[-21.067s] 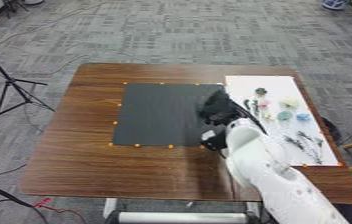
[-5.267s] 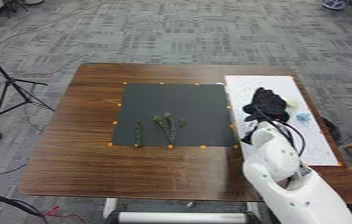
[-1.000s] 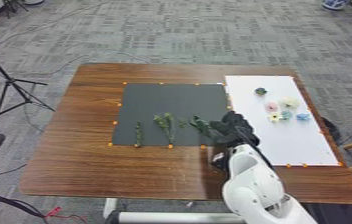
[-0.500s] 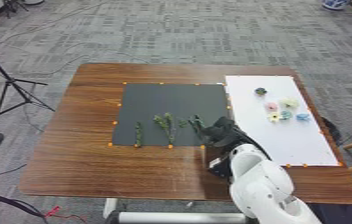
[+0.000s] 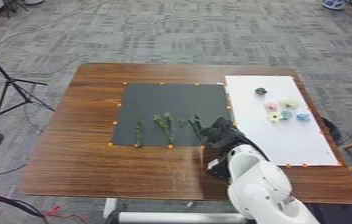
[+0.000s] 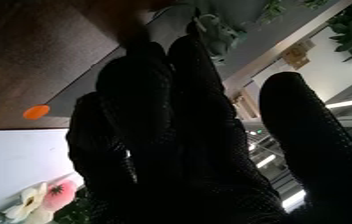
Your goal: Arrange flowers
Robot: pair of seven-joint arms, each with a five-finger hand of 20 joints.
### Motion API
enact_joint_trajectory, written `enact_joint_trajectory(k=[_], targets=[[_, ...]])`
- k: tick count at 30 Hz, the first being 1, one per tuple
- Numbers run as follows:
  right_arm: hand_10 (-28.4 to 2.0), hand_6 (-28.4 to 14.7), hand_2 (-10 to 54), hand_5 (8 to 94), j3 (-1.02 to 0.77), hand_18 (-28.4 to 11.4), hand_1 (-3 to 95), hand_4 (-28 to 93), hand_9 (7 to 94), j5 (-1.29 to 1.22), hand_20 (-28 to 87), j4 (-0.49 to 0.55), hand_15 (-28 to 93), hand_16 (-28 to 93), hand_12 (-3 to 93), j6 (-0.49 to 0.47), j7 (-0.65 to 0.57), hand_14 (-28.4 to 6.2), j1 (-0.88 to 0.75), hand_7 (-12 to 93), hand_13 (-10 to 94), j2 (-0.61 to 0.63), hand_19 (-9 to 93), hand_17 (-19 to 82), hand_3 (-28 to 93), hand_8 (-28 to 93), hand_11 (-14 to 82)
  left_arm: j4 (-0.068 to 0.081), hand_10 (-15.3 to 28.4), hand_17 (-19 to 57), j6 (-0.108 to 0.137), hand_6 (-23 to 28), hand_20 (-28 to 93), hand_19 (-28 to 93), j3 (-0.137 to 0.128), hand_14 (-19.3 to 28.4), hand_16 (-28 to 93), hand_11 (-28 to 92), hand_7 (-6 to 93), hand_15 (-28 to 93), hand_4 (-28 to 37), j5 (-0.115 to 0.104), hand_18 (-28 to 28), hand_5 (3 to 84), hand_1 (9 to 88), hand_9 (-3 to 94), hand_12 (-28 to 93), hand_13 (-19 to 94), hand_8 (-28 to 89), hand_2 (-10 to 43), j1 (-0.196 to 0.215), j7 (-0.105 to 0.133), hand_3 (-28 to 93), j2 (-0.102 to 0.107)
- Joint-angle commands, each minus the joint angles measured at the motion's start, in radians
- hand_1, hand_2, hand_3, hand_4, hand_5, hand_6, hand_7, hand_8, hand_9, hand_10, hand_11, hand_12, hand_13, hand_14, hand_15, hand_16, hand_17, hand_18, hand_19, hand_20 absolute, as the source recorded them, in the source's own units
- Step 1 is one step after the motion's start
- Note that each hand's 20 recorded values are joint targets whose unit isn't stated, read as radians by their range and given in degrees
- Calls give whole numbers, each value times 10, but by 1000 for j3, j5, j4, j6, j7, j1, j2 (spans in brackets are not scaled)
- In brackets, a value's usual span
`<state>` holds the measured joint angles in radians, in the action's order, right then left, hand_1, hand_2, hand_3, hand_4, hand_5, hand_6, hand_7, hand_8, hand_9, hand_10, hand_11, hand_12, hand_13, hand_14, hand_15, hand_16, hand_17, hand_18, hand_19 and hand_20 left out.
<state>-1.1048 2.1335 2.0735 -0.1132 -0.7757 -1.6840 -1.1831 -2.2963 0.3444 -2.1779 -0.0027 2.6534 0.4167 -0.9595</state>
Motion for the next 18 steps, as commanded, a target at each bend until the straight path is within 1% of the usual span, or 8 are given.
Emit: enact_joint_trajectory(k=[1,2,5,8,10,12,15,18], targets=[[-233,-120,136,604,23,-284,262,-151,692,57,246,-9,602,236,149,17,-23,-118,-9,482,789,0,919,399,739,-144,161,-1,140,-50,6,87,110,242,3,142,-39,133,84,260,-283,-12,119,367,224,297,111,213,-74,178,2,10,700,-15],[-232,-118,135,607,24,-284,262,-151,694,67,244,-10,600,235,148,27,-29,-118,-9,480,790,1,919,399,739,-145,161,-2,140,-50,3,87,109,242,1,142,-40,134,84,260,-283,-15,119,367,224,296,111,213,-74,178,5,13,699,-17],[-235,-119,130,605,23,-284,260,-152,692,98,239,-13,599,233,148,75,-33,-116,-10,474,792,10,921,399,736,-146,160,-2,140,-50,4,88,109,242,-8,142,-40,134,85,261,-283,-3,118,367,223,296,110,213,-73,178,4,9,700,-18],[-246,-135,101,558,45,-284,262,-152,672,181,234,-27,607,233,155,182,-53,-113,-1,482,791,33,928,405,736,-152,166,2,140,-50,3,87,109,242,-20,142,-40,133,84,261,-283,-12,118,367,223,296,110,213,-73,178,1,14,701,-14],[-253,-147,87,515,33,-284,263,-150,660,190,243,-21,618,235,162,202,-55,-113,-2,512,789,41,931,413,740,-165,182,1,140,-51,3,87,110,244,-35,141,-41,133,84,261,-283,-9,118,367,221,296,110,213,-73,176,2,18,703,-15],[-257,-155,79,494,15,-284,262,-150,657,173,251,-14,625,238,169,213,-65,-113,1,532,788,45,932,417,741,-179,200,3,140,-51,2,87,109,244,-47,141,-41,133,84,261,-283,-8,118,367,222,296,110,213,-73,176,-4,14,702,-14],[-260,-160,74,481,-8,-284,260,-151,661,213,258,-33,630,239,171,248,-62,-113,11,546,791,73,932,422,739,-188,210,8,139,-51,6,86,109,244,-53,141,-41,133,84,261,-283,-9,118,366,221,297,110,213,-73,176,-19,15,702,-8],[-258,-147,49,479,-42,-284,281,-162,633,287,256,-60,641,248,170,302,-50,-114,3,472,773,122,932,405,737,-181,206,8,138,-50,4,86,109,244,-59,141,-41,132,84,260,-283,-3,118,366,221,296,110,213,-73,177,-27,9,702,-1]])
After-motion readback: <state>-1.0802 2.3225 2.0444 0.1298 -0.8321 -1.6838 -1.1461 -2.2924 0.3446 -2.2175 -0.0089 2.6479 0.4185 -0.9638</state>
